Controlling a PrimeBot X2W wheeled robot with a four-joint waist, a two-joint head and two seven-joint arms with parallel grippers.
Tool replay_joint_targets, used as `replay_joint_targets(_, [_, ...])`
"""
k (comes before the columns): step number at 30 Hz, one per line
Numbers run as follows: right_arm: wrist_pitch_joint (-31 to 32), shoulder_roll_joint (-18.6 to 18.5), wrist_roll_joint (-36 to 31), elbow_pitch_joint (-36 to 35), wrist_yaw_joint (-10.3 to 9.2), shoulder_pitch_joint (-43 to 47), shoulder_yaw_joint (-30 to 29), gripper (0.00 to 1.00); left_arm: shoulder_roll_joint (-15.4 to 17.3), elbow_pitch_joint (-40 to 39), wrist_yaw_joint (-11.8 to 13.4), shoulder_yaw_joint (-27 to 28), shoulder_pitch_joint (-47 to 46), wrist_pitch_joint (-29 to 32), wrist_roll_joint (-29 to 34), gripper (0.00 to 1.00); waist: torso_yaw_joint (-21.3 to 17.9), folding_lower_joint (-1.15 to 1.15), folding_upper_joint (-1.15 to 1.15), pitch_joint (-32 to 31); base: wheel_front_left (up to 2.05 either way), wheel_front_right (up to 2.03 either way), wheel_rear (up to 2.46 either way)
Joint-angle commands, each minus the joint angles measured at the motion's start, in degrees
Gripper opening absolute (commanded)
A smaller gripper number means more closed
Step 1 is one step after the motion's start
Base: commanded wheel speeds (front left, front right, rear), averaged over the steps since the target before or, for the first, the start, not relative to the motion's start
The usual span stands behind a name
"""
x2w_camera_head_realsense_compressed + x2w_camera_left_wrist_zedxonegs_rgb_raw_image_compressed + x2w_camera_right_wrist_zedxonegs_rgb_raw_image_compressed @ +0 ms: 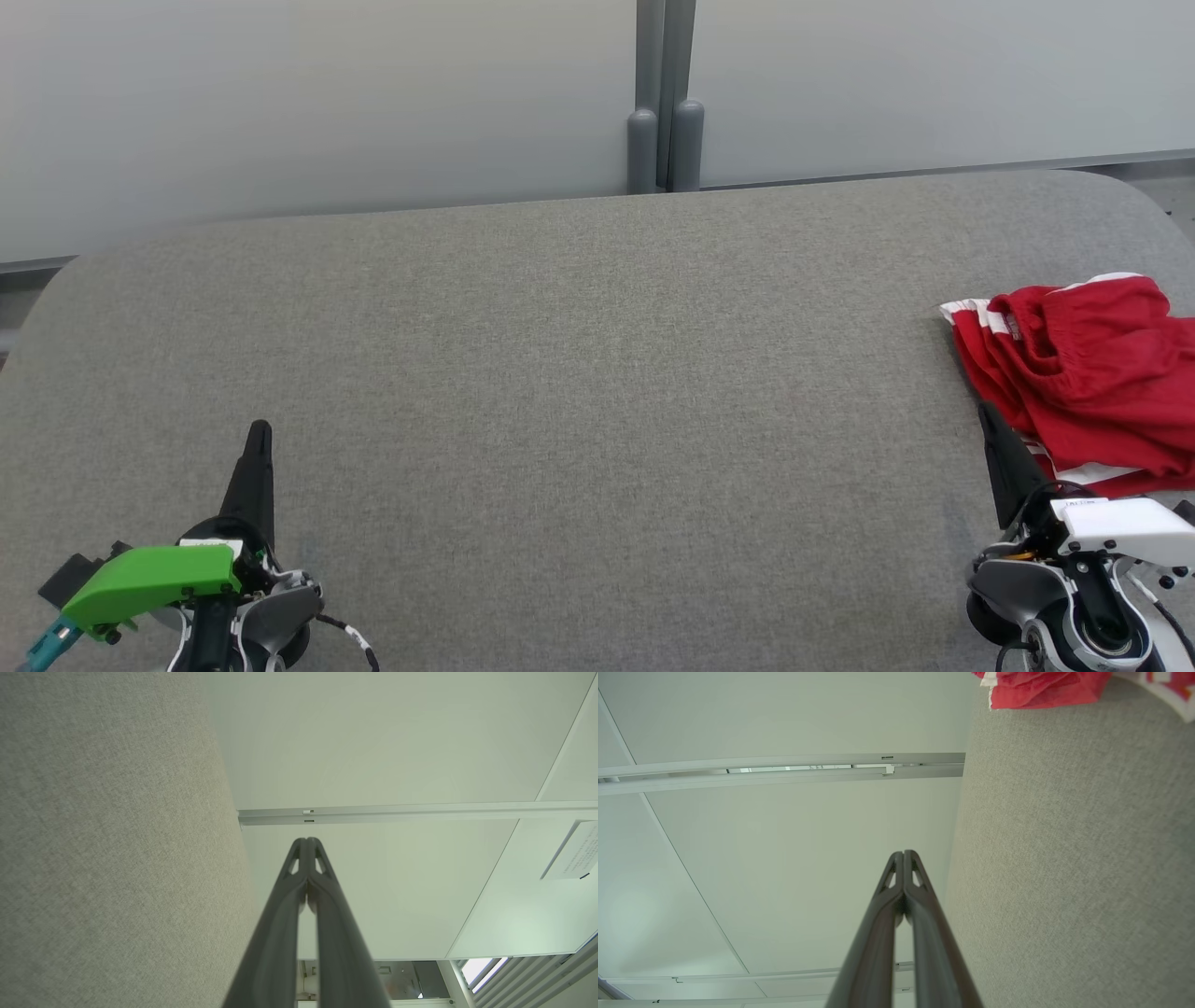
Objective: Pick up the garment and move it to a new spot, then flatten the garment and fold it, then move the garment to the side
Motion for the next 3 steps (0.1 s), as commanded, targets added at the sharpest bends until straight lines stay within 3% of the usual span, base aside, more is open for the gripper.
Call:
replay_joint_targets(1, [0.3, -0.1, -0.1, 0.1, 0.04, -0.7, -0.1, 0.00, 0.0, 0.0, -0.1, 0.2, -0.9, 0.3, 0.1, 0.00, 0.0, 0.00, 0.62, 0.0, 0.00, 0.00, 0.00])
replay_joint_targets(3, [0.3, -0.1, -0.1, 0.1, 0.04, -0.7, -0.1, 0.00, 0.0, 0.0, -0.1, 0.2, -0.9, 0.3, 0.1, 0.00, 0.0, 0.00, 0.62, 0.0, 0.00, 0.00, 0.00])
